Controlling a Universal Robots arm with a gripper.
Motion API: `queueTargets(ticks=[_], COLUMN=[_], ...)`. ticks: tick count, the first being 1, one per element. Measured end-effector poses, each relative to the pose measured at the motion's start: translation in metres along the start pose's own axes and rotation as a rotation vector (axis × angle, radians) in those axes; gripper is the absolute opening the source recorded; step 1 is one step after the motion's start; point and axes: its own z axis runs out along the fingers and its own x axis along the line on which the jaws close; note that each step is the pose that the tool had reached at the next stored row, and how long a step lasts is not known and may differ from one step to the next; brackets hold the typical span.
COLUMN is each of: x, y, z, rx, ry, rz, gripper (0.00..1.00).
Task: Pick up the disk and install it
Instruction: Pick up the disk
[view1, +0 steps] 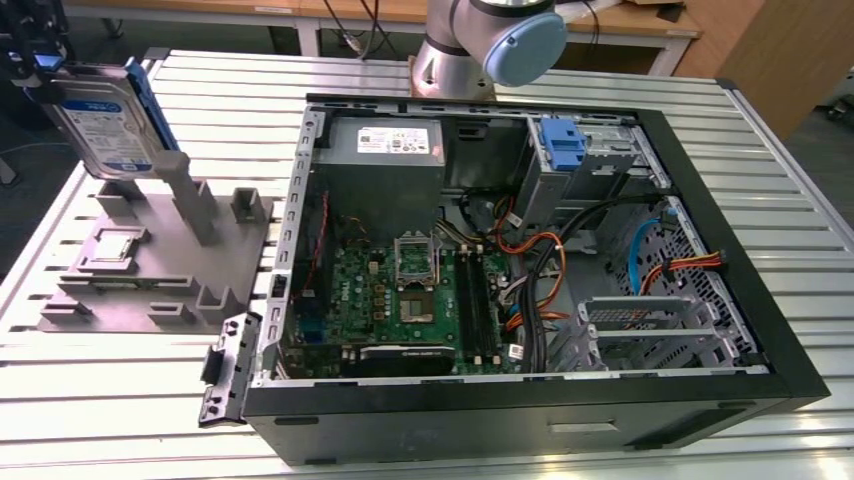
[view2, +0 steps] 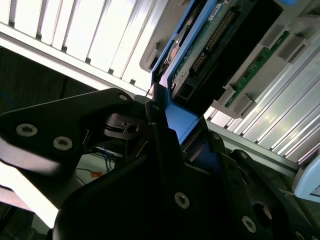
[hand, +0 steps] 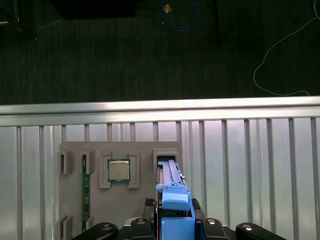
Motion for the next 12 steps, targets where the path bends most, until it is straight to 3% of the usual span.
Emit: queueTargets(ticks=[12], x=[-0.0001], y=[-0.0002], z=[-0.003], rx=[-0.0006], ry=[0.0001], rz=[0.0], gripper=[0.36])
